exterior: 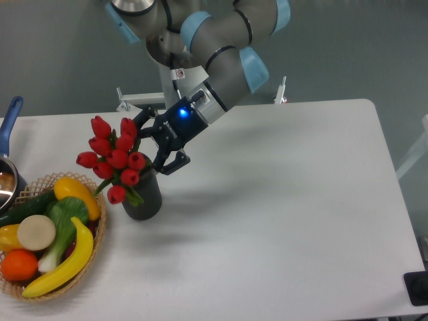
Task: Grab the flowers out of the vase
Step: 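Lower the gripper onto the tulip stems and close it around them, then lift the gripped tulips straight up out of the black vase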
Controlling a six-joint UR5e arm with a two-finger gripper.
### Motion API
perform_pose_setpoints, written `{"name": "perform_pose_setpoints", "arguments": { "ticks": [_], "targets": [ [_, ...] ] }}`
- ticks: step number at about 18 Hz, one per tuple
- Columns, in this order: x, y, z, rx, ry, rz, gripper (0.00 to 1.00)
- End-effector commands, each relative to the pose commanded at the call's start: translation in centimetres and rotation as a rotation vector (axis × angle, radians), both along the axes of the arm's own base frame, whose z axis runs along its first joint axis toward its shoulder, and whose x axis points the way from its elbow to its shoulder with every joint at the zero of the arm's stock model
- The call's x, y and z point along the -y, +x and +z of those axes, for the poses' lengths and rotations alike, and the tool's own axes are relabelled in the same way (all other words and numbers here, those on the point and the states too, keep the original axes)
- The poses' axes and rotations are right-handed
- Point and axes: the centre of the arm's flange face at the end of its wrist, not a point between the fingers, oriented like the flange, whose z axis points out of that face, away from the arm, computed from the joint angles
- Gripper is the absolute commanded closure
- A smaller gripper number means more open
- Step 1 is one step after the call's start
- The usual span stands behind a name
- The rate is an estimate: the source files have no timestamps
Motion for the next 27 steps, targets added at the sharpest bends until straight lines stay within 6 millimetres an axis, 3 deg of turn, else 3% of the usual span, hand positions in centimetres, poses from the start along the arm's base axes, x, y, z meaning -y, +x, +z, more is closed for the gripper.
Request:
{"name": "perform_pose_setpoints", "arguments": {
  "ticks": [8,13,20,27],
  "targets": [
    [0.7,0.8,3.2,0.005,0.0,0.035,0.99],
    [1.4,1.9,7.7,0.028,0.028,0.076,0.98],
    [1.5,1.9,14.0,0.093,0.045,0.14,0.97],
    [1.2,0.8,17.7,0.118,0.079,0.162,0.96]
  ]
}}
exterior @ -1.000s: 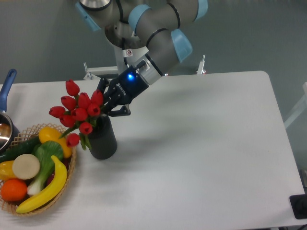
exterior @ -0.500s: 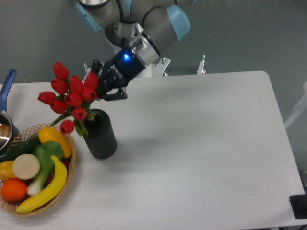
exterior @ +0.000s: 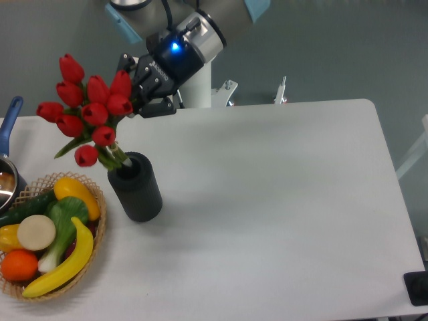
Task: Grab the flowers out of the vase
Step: 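Lift the gripped tulips straight up out of the black vase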
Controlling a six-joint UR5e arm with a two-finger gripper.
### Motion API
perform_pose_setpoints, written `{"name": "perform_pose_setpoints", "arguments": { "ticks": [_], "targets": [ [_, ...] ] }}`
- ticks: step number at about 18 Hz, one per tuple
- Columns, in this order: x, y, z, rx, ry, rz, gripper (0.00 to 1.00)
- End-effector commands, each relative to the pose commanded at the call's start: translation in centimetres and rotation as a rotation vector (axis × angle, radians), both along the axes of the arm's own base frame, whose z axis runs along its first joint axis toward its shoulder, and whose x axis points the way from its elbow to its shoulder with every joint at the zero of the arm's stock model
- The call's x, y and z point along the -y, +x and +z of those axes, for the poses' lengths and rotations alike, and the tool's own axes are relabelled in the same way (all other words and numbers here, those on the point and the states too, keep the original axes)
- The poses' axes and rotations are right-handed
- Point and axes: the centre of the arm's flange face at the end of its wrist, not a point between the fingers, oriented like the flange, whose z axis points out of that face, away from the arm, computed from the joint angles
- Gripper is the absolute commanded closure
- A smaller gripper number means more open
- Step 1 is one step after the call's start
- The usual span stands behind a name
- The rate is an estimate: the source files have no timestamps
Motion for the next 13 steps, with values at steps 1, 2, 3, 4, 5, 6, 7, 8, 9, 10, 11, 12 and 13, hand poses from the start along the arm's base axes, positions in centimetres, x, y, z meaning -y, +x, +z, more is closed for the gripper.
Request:
{"name": "perform_pose_setpoints", "arguments": {
  "ticks": [1,2,3,4,5,6,7,8,9,10,11,12,13],
  "targets": [
    [0.2,-0.5,0.3,0.0,0.002,0.011,0.96],
    [0.4,-0.8,0.7,-0.001,0.011,0.016,0.96],
    [0.6,-1.2,1.1,0.004,0.029,0.021,0.96],
    [0.8,-1.5,1.7,0.009,0.05,0.023,0.96],
    [1.0,-1.9,2.2,0.01,0.059,0.032,0.96],
    [1.3,-2.4,2.7,0.013,0.059,0.046,0.96],
    [1.6,-2.9,3.1,0.011,0.062,0.057,0.96],
    [1.7,-3.3,3.4,0.01,0.066,0.064,0.96],
    [2.1,-4.0,3.6,0.005,0.07,0.079,0.96],
    [2.8,-5.0,4.0,-0.006,0.073,0.103,0.97],
    [3.6,-6.0,4.3,-0.016,0.076,0.127,0.97],
    [4.3,-7.0,4.6,-0.033,0.072,0.153,0.97],
    [5.4,-8.2,4.6,-0.046,0.07,0.187,0.97]
  ]
}}
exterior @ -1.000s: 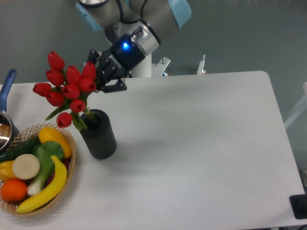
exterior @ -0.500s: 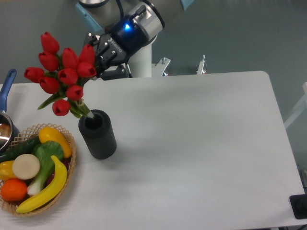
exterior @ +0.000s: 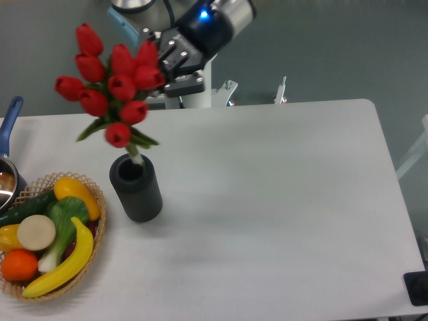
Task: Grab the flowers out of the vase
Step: 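Lift the gripped tulips straight up out of the black vase, then carry the tulips away from the vase over the empty table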
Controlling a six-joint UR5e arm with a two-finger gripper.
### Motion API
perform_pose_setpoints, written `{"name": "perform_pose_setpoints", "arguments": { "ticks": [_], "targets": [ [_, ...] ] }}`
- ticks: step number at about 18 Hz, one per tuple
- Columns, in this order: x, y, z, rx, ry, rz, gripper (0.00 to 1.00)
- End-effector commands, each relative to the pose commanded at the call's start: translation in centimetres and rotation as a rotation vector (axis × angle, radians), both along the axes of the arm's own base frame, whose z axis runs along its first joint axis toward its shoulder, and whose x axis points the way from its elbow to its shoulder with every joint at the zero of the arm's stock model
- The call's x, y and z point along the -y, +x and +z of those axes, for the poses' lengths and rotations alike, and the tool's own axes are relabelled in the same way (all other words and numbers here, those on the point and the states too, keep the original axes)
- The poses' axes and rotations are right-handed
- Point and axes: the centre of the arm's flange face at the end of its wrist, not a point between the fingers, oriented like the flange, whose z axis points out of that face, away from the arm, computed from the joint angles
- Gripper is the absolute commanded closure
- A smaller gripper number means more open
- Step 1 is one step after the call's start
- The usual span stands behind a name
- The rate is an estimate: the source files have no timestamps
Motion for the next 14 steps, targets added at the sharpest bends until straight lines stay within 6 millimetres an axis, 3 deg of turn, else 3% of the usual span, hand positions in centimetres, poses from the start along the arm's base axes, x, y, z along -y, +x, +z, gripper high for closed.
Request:
{"name": "perform_pose_setpoints", "arguments": {
  "ticks": [4,8,14],
  "targets": [
    [4.6,-4.8,-0.8,-0.109,-0.079,0.14,0.98],
    [8.0,-7.6,-3.0,-0.241,-0.36,0.268,1.0],
    [10.2,-10.5,-7.7,-0.313,-0.707,0.32,1.0]
  ]
}}
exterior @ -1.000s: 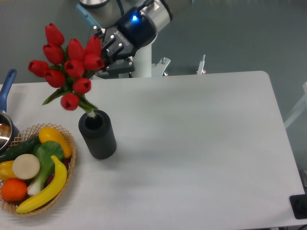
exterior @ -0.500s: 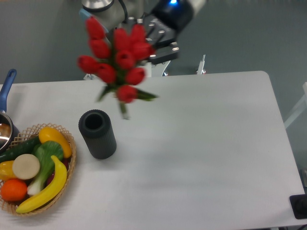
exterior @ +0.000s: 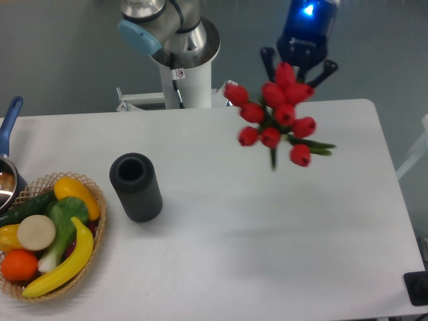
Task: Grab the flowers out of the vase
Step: 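Carry the tulips away from the vase over the empty table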
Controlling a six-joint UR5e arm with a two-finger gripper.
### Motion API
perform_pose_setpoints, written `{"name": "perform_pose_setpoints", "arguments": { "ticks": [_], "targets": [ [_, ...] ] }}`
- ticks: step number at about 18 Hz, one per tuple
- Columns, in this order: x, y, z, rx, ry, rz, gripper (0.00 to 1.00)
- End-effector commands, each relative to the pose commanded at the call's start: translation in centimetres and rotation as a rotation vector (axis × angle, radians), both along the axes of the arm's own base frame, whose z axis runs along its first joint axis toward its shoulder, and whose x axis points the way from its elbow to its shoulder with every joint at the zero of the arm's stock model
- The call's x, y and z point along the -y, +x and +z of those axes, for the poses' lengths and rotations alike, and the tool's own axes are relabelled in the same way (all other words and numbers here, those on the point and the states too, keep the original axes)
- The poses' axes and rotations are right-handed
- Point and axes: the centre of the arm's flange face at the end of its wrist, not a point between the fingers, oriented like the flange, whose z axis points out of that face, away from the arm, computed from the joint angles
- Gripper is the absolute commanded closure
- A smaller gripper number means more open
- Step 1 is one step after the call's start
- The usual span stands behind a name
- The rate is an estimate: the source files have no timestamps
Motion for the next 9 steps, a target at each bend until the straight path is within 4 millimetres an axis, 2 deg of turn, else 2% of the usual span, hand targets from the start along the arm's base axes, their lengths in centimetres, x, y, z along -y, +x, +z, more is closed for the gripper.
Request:
{"name": "perform_pose_setpoints", "arguments": {
  "ticks": [4,9],
  "targets": [
    [0.0,-3.2,-3.9,0.021,-0.141,-0.009,0.97],
    [-1.7,-5.4,-5.5,0.004,-0.317,-0.021,0.94]
  ]
}}
